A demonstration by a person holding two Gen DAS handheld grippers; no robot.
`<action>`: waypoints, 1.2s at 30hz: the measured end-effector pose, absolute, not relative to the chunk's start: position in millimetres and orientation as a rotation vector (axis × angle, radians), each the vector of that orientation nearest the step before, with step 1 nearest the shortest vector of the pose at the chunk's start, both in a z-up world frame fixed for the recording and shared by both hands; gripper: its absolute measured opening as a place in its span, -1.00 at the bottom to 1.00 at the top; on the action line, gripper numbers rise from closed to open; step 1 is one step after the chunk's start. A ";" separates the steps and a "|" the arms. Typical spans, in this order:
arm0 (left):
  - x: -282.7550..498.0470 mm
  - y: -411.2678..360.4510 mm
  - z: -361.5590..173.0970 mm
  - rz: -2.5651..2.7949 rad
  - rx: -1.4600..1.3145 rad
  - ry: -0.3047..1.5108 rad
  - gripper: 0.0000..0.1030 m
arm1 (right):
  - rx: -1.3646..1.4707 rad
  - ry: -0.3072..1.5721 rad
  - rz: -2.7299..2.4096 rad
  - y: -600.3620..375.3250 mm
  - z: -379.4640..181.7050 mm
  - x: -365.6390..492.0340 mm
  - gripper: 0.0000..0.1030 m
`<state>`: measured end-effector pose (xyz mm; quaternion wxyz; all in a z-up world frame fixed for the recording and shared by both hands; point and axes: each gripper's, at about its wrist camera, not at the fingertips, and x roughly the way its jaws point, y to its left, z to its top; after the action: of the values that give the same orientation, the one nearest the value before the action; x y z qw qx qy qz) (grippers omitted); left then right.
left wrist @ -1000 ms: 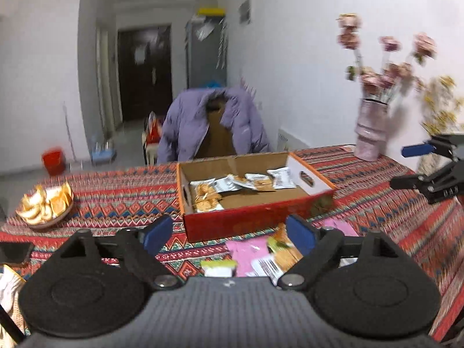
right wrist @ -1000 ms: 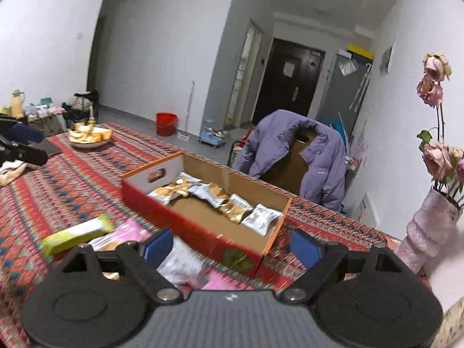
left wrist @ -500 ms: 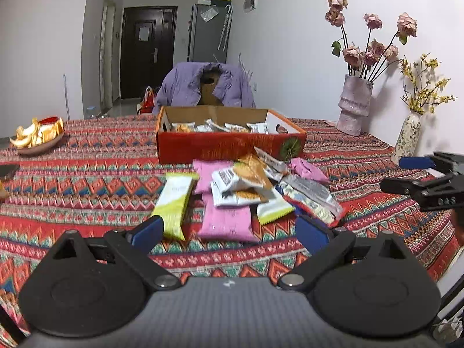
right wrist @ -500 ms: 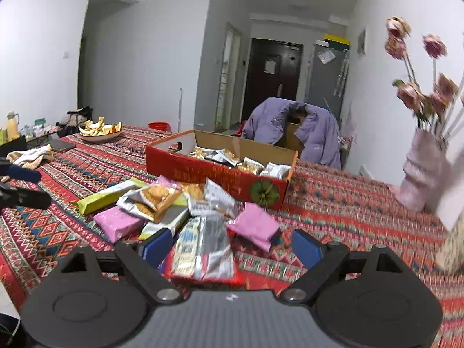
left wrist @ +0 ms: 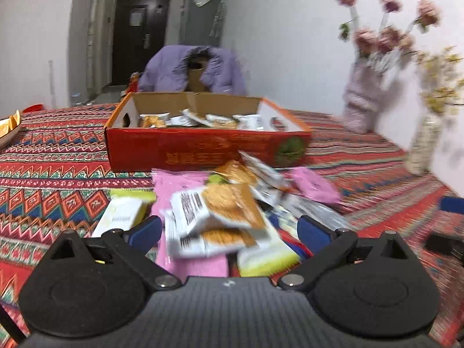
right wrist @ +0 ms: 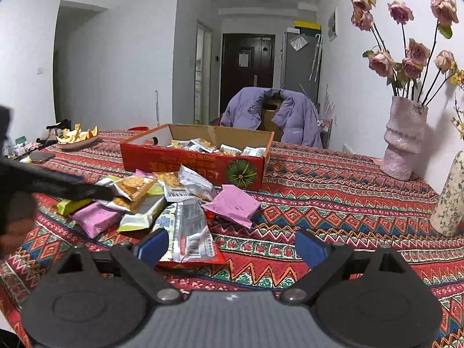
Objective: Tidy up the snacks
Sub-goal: 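Lower both open grippers over the snack pile toward the packets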
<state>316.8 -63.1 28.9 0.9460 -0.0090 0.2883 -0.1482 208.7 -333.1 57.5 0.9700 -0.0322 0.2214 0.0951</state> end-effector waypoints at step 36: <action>307.7 -12.5 20.9 -0.318 0.033 0.563 0.72 | -0.238 0.562 0.552 -170.3 24.8 405.3 0.56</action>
<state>307.7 -12.4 20.9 0.9480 0.0161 0.2768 -0.1561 405.3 -170.3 24.8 0.9166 -0.1156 0.2733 0.2681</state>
